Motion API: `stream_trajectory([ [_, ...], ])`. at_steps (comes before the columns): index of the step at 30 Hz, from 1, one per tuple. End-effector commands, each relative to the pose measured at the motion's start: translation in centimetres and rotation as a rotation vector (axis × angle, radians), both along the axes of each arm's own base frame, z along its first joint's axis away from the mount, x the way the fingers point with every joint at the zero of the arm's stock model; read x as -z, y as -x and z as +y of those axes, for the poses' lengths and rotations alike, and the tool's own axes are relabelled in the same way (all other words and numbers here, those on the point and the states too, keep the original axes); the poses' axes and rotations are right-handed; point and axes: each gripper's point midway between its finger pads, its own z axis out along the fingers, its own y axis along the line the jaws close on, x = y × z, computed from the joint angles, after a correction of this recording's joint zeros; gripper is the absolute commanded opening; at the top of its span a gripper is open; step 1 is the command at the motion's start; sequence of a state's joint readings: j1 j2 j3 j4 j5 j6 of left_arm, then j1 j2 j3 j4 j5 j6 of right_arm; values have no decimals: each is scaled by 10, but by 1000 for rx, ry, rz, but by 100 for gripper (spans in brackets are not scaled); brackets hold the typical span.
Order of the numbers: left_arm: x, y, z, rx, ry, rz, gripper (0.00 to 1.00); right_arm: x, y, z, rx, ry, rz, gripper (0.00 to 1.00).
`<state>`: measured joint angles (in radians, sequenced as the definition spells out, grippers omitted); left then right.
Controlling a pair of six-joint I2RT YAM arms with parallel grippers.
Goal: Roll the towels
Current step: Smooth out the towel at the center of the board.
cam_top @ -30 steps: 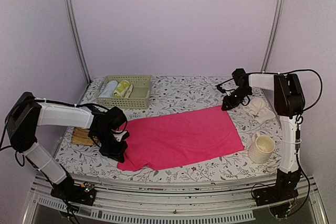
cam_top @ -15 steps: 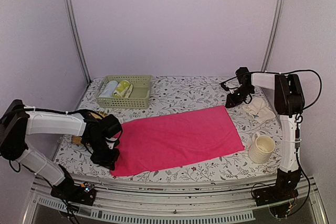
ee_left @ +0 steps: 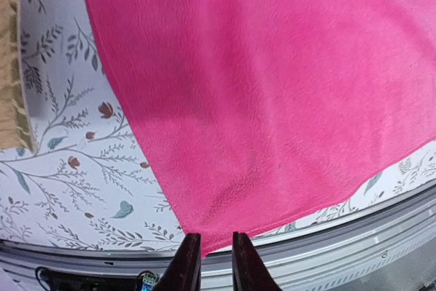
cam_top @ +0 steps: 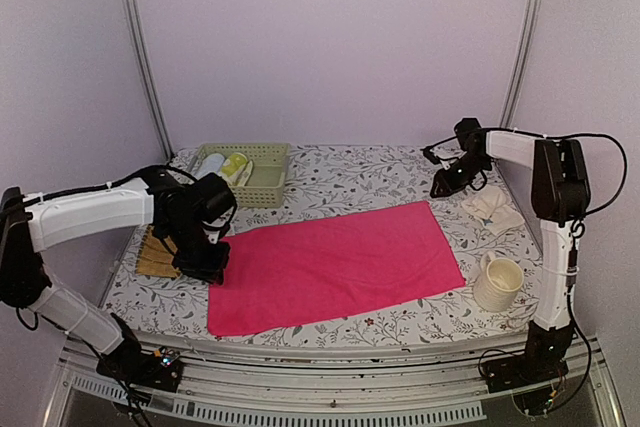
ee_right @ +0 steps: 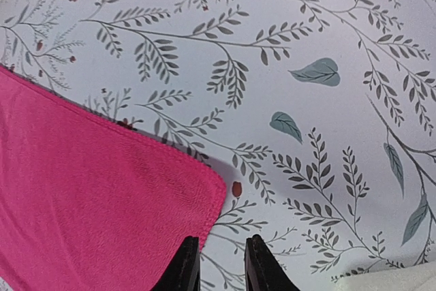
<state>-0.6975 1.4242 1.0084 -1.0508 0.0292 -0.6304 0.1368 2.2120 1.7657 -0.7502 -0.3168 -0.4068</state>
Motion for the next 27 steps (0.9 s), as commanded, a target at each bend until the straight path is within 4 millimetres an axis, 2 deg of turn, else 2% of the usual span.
stream_trajectory([
  [1, -13, -32, 19, -17, -61, -93, 21, -52, 24, 11, -53, -68, -28, 27],
  [5, -12, -81, 15, -49, -21, -207, 20, -58, 71, 19, -171, -78, 23, 26],
  [8, -2, -111, 16, -74, -5, -245, 15, -47, 104, 12, -251, -2, 41, 26],
  [10, 6, -129, 18, -78, -2, -264, 13, -34, 118, 3, -286, 61, 58, 26],
  [12, 16, -143, 22, -85, -19, -273, 11, -24, 121, -4, -286, 104, 67, 25],
  [15, 35, -163, 37, -105, -106, -284, 13, -28, 101, -6, -232, 116, 23, 23],
  [17, 43, -173, 41, -115, -110, -283, 21, -34, 78, -2, -192, 93, -20, 23],
  [20, 51, -184, 46, -130, -104, -290, 31, -29, 45, 7, -149, 54, -29, 23],
  [24, 58, -191, 52, -139, -102, -288, 32, -5, 22, 24, -137, -29, 33, 28],
  [27, 60, -195, 55, -146, -98, -294, 33, 9, 12, 26, -120, -28, 54, 30],
])
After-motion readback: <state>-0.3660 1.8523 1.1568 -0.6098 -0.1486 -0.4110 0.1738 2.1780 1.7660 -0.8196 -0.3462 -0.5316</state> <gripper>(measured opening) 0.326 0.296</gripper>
